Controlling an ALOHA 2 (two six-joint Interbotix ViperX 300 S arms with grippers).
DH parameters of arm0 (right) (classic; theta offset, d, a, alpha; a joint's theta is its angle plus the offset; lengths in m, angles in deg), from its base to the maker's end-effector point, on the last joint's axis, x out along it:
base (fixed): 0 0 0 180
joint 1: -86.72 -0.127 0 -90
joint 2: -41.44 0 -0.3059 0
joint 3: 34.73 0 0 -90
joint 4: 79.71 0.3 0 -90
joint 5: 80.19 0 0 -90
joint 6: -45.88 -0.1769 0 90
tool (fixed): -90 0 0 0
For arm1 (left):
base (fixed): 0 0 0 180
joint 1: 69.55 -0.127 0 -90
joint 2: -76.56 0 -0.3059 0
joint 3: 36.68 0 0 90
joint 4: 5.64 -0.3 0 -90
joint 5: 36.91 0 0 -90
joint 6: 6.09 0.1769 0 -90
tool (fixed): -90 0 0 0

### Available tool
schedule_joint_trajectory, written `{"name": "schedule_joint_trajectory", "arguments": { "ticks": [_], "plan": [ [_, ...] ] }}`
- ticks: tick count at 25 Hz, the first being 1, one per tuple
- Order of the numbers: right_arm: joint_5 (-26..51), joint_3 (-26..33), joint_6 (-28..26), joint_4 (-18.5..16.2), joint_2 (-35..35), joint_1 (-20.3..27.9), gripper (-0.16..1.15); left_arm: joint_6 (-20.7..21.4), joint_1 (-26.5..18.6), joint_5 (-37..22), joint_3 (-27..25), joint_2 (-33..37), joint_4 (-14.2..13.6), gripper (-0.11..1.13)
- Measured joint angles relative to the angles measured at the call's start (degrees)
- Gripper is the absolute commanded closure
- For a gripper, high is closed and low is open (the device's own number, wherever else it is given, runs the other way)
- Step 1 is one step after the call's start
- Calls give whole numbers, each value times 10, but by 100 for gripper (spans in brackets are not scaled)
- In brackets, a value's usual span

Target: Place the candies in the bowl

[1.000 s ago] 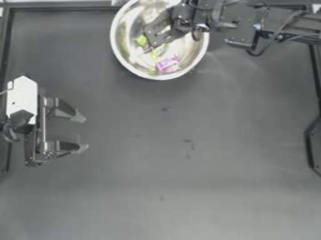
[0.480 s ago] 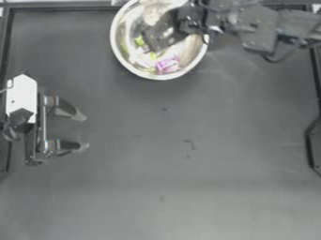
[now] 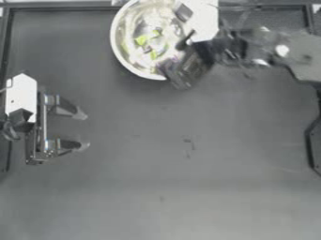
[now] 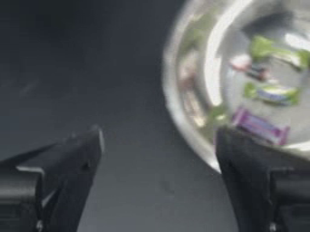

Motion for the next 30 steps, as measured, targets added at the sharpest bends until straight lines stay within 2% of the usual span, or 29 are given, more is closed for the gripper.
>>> {"name": "schedule_joint_trajectory", "arguments": {
  "ticks": [4, 7, 14, 20, 27, 30],
  "plan": [
    [-66, -62, 1, 18, 42, -15, -2, 4, 8, 8, 1, 2, -3, 4],
    [-98, -98, 1, 17, 69, -28, -2, 4, 10, 9, 14, 2, -4, 4],
    [-116, -166, 1, 13, 127, -62, -2, 14, 19, 0, 54, -16, -14, 4],
    [-126, -209, 1, -2, 163, -98, -2, 14, 25, -18, 77, -42, -20, 4],
    [-158, -258, 1, -13, 199, -115, -2, 13, 31, -49, 86, -43, -21, 4],
    [-171, -273, 1, -31, 206, -127, -2, 14, 34, -54, 87, -44, -23, 4]
  ]
}}
